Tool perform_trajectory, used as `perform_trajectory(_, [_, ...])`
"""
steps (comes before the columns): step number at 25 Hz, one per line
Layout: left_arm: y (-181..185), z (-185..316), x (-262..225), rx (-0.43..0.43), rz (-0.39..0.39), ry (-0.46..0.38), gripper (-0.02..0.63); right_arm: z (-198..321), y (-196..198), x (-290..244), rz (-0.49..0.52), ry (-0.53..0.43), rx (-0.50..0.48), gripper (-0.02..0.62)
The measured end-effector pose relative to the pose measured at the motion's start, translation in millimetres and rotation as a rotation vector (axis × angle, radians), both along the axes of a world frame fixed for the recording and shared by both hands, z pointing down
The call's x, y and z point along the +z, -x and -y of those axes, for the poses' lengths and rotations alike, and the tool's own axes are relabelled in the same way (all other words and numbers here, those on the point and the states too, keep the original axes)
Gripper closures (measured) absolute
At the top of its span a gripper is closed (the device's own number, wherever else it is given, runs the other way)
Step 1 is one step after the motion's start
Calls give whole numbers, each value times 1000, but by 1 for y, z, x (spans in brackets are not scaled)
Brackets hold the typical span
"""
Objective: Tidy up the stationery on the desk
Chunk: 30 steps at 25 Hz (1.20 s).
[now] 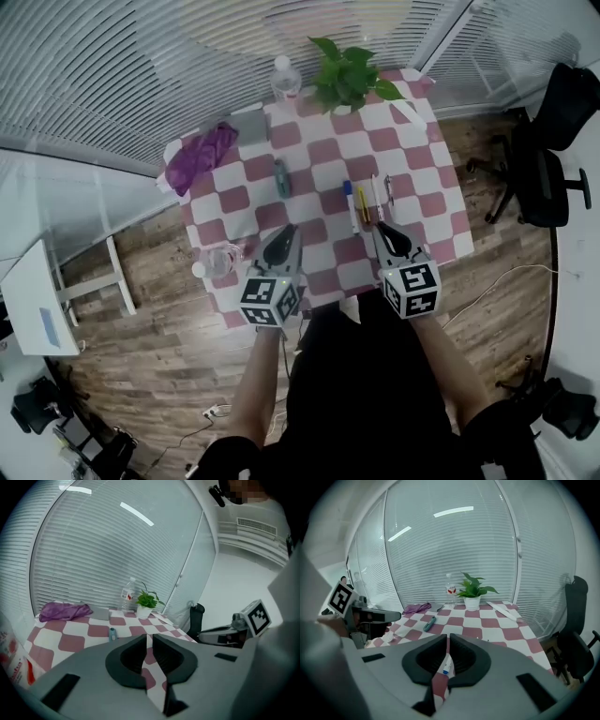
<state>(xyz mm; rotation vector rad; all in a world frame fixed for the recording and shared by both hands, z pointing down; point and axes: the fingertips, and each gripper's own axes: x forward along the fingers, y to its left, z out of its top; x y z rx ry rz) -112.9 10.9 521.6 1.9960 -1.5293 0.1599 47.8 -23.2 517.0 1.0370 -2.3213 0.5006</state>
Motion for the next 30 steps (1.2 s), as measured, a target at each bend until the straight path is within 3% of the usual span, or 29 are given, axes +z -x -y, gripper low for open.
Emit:
perform_trajectory(11, [26, 53, 57, -138, 63, 108, 571, 16, -31, 3, 27, 23, -103, 574])
perform_trajectory(12, [27, 57, 63, -145, 70, 120, 563, 19, -33, 3, 31, 23, -114, 575])
perform_trajectory(14, [28, 66, 75, -156, 80, 144, 490, 24, -36, 5, 39, 27, -131, 574])
perform_trajectory(23, [46, 92, 126, -245, 166, 259, 422, 41, -50, 14, 38, 48, -155, 574])
perform_trajectory(30, [51, 95, 151, -284, 186, 325, 411, 47, -57, 21, 26, 56, -159, 574])
